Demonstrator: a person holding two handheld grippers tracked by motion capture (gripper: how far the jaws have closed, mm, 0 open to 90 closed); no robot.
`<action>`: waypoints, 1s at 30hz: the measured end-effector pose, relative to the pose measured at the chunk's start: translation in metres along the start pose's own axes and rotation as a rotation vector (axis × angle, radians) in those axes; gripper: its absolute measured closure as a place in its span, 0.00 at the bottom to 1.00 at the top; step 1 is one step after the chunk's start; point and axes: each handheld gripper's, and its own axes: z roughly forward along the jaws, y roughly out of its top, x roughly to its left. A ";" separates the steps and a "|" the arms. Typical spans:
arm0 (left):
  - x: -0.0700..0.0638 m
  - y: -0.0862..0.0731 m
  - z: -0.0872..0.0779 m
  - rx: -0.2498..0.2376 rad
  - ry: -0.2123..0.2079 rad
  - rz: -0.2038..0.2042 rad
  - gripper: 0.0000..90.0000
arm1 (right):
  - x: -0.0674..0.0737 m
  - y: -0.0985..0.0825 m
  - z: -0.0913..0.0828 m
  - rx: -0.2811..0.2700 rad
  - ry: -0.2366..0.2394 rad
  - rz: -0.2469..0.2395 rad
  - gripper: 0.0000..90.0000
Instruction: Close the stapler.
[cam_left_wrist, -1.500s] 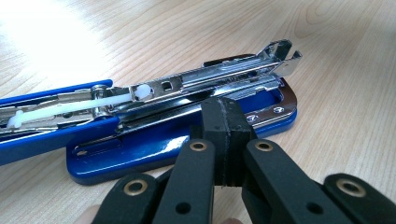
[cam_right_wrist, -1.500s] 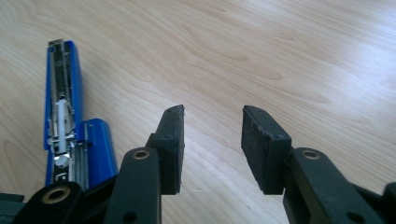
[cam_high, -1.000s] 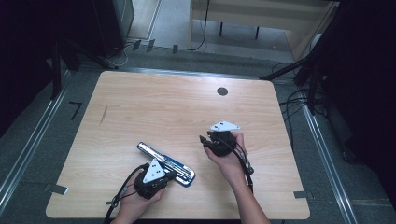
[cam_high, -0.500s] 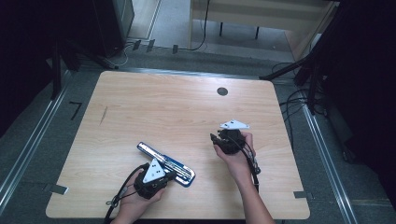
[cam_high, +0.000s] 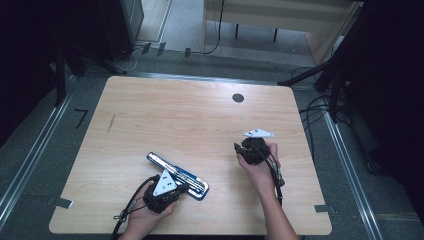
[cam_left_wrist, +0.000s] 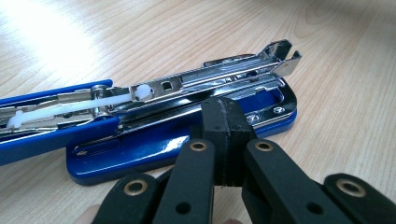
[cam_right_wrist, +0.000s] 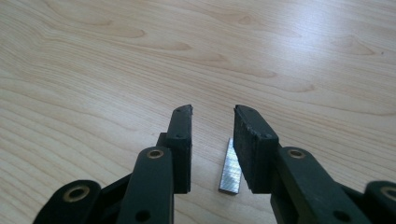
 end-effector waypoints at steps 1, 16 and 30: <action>0.000 0.000 0.000 -0.001 0.001 0.000 1.00 | -0.001 0.000 0.000 0.004 -0.005 0.005 0.77; 0.000 0.000 0.000 -0.001 0.000 0.000 1.00 | -0.012 -0.004 0.009 0.103 -0.044 0.086 0.82; 0.000 0.000 0.000 -0.001 0.000 0.000 1.00 | -0.010 -0.006 0.014 0.160 -0.056 0.096 0.82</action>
